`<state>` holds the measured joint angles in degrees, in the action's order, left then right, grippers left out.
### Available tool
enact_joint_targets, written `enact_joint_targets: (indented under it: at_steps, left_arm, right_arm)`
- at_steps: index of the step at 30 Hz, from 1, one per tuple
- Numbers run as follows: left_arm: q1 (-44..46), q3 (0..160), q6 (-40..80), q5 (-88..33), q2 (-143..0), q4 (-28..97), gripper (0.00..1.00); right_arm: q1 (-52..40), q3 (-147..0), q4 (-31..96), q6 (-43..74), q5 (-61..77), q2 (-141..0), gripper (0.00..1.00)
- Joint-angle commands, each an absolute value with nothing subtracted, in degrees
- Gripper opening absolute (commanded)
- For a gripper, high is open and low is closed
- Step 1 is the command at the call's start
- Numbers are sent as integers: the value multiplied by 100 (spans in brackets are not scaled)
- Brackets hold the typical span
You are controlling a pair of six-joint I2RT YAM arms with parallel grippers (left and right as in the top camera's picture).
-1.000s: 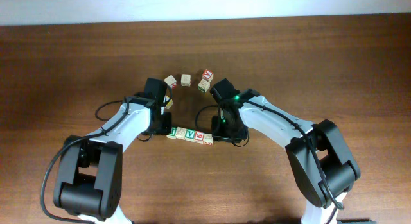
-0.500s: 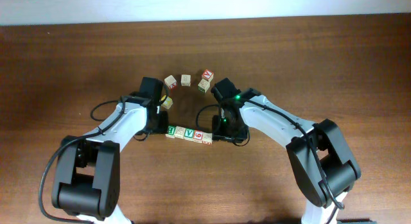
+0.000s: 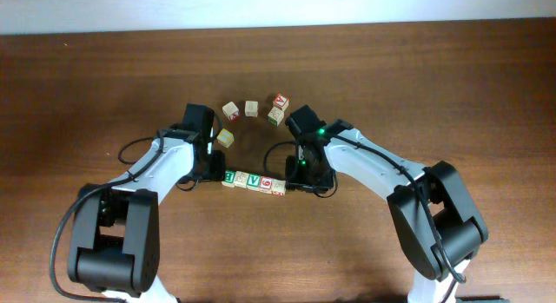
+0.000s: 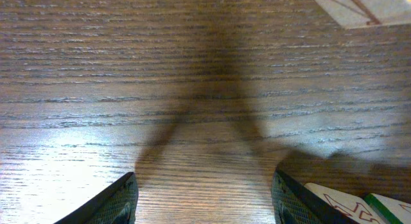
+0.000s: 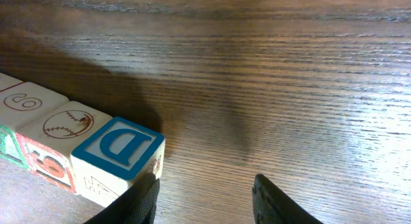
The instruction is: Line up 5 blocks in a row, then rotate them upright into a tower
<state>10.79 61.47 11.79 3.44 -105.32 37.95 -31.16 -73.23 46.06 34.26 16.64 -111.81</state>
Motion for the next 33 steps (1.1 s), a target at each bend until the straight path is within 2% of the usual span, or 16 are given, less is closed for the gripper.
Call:
enact_joint_targets:
  at_steps: [1, 4, 9, 13, 23, 33]
  left_arm:
    - [985, 6130, 1039, 235, -10617, 3955, 64]
    - [775, 6270, 812, 189, -10617, 4285, 57]
    - [622, 6276, 176, -659, -10617, 4355, 28]
    - [622, 6276, -113, -777, -10617, 4300, 16]
    - [624, 6274, -113, -801, -10617, 4147, 2]
    - [740, 6272, -357, -1778, -10617, 4036, 0]
  right_arm:
    - [-3140, -7426, 4547, 3361, 1907, -11196, 48]
    - [-3142, -7426, 4515, 3328, 1925, -11196, 48]
    - [-3140, -7426, 4517, 3328, 1925, -11196, 48]
    - [-3140, -7426, 4523, 3328, 1992, -11196, 47]
    - [-3114, -7426, 4670, 3330, 2165, -11196, 35]
    - [-2443, -7426, 4895, 3026, 2073, -11192, 34]
